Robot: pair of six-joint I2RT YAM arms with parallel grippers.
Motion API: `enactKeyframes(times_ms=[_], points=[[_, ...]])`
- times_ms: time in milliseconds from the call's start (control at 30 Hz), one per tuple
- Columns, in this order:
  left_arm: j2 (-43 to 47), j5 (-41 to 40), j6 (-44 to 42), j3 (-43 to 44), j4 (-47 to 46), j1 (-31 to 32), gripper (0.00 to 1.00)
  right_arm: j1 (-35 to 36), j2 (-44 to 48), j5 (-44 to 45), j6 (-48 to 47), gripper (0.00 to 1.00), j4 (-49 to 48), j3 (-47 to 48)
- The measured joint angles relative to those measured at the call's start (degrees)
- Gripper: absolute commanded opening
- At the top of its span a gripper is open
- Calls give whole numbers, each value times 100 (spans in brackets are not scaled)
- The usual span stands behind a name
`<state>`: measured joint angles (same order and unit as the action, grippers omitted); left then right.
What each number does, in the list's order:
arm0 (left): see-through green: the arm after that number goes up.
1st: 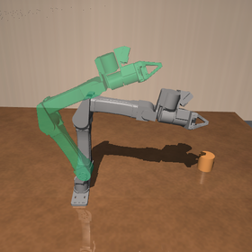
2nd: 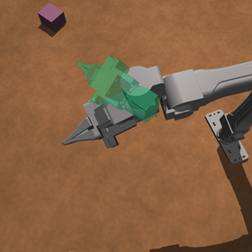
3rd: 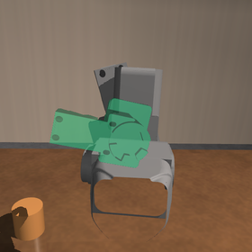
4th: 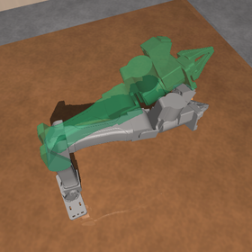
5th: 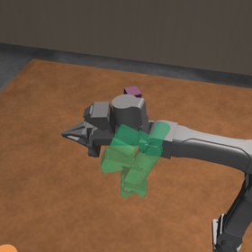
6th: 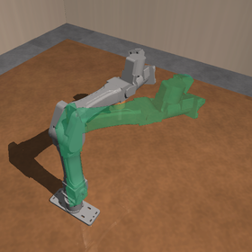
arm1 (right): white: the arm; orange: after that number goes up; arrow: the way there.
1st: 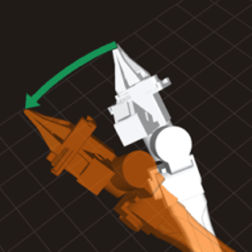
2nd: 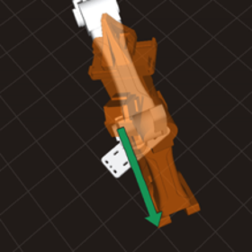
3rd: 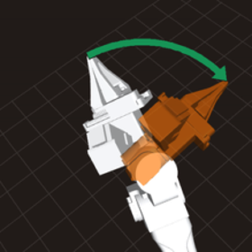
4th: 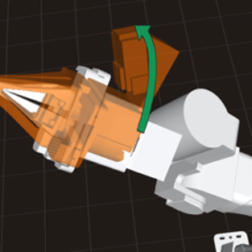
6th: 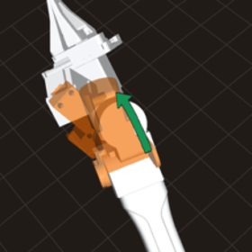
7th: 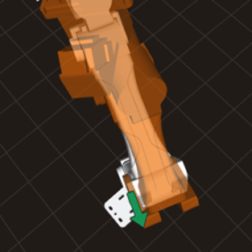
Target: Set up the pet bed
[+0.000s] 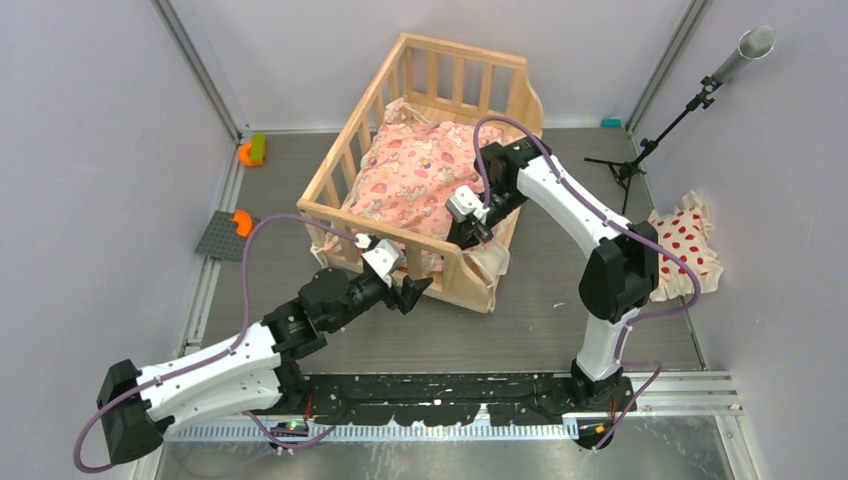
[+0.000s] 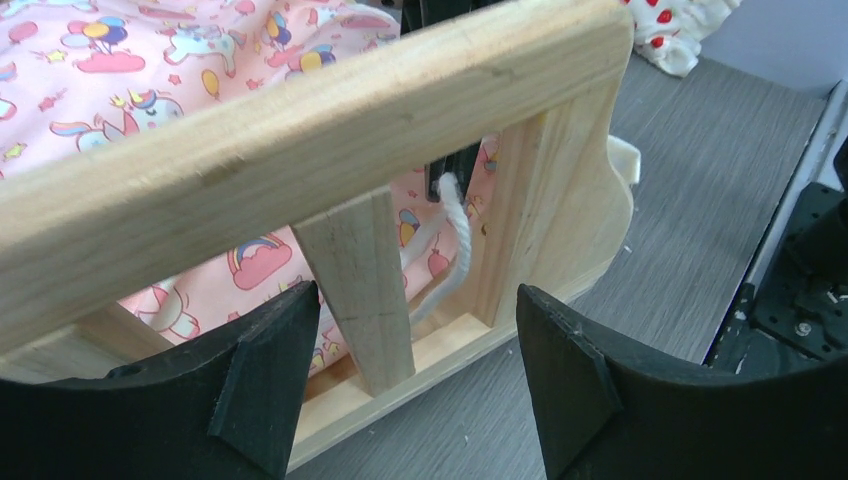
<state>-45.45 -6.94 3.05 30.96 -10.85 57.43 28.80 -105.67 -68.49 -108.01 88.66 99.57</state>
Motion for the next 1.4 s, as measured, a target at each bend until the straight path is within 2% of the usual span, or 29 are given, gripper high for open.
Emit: enactKeyframes(times_ms=[333, 500, 700, 933, 1033, 1167, 1300, 1400], points=[[-260, -439, -393, -197, -516, 236, 73, 326, -2, 20, -76, 0, -13, 103], [-437, -645, -476, -208, -789, 284, 54, 326, -2, 22, -98, 1, -13, 94], [-717, -903, -498, -208, -1097, 278, 40, 323, -2, 37, -103, 1, -11, 70], [-798, -802, -352, -219, -1268, 293, 20, 328, -2, 44, -101, 1, 33, 50], [-739, -686, -254, -227, -1215, 275, 9, 302, -2, 44, -101, 15, 42, 44], [-581, -382, -125, -225, -981, 271, 5, 142, 2, 0, -85, 51, 68, 33], [-481, -94, 9, -199, -796, 271, 5, -179, 105, -61, -57, 60, 72, -50], [-483, -9, 83, -181, -756, 271, 5, -428, 308, -68, 57, 77, 83, -98]])
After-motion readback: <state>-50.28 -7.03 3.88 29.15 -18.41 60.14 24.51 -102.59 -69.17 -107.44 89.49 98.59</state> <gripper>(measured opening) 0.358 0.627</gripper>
